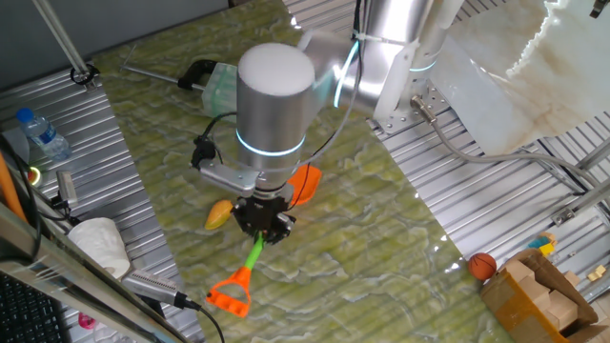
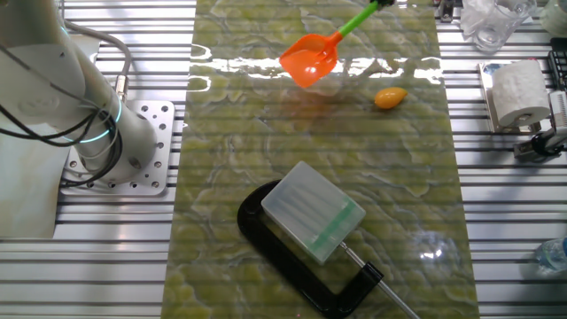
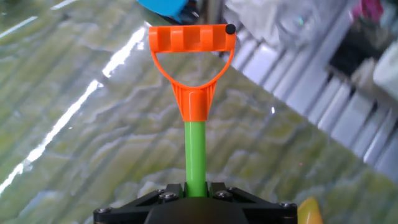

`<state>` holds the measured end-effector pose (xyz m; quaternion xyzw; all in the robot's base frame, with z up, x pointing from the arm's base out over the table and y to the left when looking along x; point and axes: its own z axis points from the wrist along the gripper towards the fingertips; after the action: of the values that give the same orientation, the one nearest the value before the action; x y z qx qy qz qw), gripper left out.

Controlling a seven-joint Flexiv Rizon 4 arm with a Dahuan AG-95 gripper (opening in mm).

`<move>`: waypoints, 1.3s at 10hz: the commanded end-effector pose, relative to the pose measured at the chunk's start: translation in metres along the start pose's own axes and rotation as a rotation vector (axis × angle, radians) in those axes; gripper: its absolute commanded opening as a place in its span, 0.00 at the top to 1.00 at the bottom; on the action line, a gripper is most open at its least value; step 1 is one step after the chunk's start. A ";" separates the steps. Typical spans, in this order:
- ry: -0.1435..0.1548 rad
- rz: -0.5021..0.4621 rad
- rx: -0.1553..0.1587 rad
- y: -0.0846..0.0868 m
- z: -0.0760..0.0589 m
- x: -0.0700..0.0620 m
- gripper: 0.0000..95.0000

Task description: Use a shovel to scoop up an object

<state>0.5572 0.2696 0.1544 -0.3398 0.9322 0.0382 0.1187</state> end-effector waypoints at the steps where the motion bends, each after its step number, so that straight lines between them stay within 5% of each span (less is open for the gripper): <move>1: 0.011 -0.056 0.022 0.005 -0.011 -0.030 1.00; 5: -0.027 -0.191 0.058 0.017 -0.023 -0.065 1.00; 8: -0.048 -0.224 0.072 0.019 -0.020 -0.066 1.00; 10: -0.091 -0.212 0.095 0.018 -0.018 -0.066 1.00; 13: -0.093 -0.187 0.098 0.017 -0.019 -0.066 1.00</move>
<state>0.5895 0.3206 0.1900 -0.4168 0.8877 -0.0036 0.1954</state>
